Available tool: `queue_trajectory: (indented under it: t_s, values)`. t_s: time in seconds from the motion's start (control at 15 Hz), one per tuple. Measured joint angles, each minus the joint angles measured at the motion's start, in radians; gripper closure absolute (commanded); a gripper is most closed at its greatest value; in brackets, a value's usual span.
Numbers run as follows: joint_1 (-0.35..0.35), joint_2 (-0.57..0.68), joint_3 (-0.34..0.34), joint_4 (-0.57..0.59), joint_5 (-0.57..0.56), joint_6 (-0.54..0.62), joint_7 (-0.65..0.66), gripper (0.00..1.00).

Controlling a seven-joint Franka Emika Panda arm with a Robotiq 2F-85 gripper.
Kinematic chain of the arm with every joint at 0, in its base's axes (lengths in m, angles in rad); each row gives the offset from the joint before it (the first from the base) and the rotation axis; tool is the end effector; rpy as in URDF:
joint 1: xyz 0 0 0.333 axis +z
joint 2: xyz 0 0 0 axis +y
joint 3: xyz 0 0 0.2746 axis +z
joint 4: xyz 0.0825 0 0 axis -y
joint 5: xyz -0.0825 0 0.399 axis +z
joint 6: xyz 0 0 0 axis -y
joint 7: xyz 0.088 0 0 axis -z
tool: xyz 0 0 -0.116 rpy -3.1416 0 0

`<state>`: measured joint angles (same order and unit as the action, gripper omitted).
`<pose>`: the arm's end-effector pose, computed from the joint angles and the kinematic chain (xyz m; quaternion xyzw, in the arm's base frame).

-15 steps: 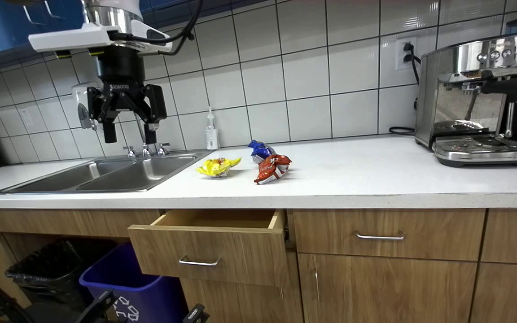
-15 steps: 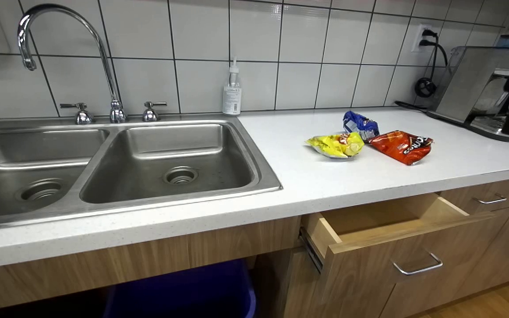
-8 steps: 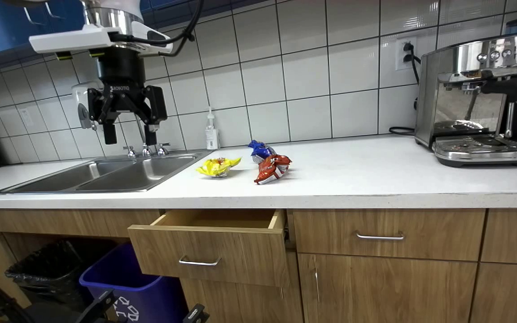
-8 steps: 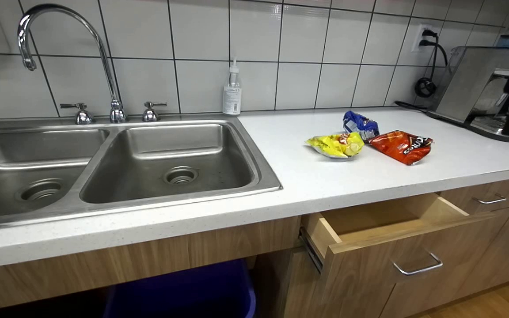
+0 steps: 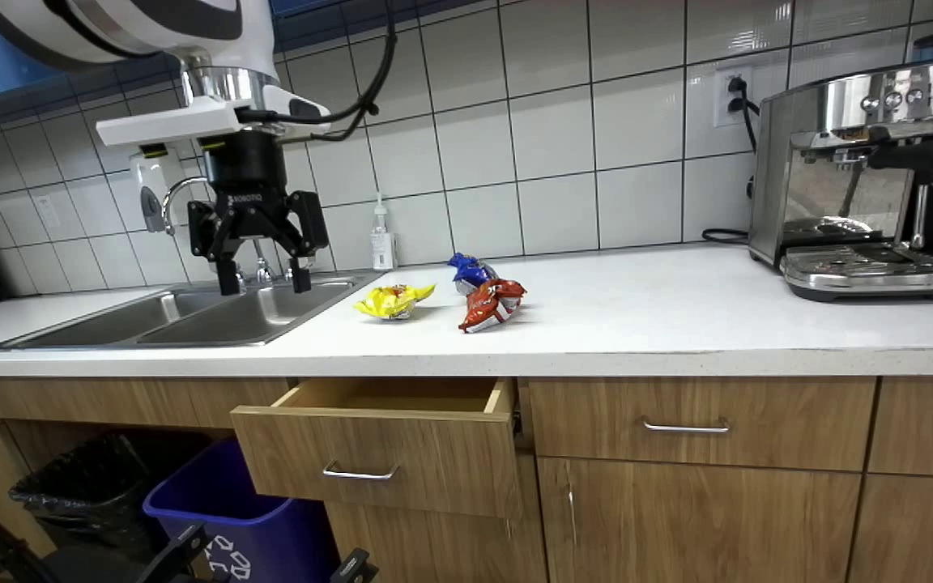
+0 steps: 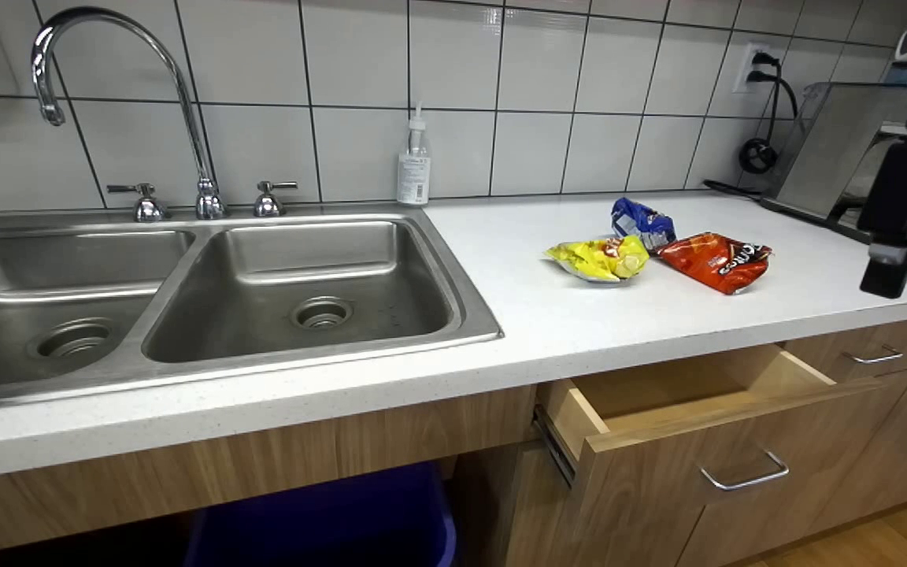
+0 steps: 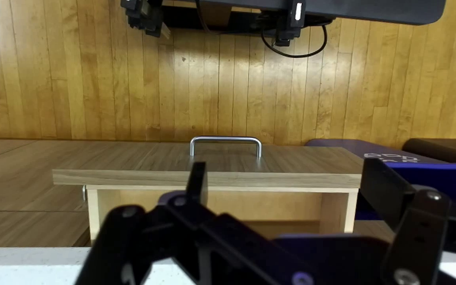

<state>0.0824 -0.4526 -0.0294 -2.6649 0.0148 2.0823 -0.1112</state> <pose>0.3947 0.0232 0.3169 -0.9946 -0.0797 0.0647 0.0144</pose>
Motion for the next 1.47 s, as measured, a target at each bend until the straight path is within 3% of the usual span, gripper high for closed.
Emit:
queue_trajectory:
  t_s: [0.67,1.47]
  values:
    - [-0.003,0.191,0.0,0.015,-0.031,0.186,-0.012,0.0]
    - [-0.007,0.262,0.0,0.032,-0.055,0.241,-0.012,0.0]
